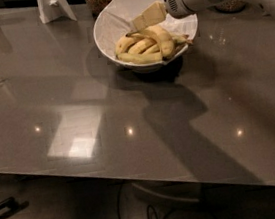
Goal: Pick banana from white bowl
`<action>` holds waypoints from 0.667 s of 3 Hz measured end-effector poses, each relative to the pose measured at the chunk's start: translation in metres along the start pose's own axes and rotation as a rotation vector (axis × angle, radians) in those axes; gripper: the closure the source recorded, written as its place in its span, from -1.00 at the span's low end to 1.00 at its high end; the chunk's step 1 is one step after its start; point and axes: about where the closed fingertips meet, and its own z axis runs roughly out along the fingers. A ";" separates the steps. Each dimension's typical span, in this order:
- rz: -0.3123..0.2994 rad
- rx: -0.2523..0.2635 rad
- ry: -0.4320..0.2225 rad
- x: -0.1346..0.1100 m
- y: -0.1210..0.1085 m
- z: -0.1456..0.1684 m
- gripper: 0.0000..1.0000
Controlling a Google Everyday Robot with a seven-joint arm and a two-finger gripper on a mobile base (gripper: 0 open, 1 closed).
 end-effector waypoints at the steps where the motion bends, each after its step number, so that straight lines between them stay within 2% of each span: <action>1: 0.028 0.002 0.060 0.019 0.005 0.004 -0.65; 2: 0.046 0.005 0.109 0.035 0.007 0.006 -0.25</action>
Offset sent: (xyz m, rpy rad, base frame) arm -0.0211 -0.0112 -0.0505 -0.0403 0.1660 -0.0646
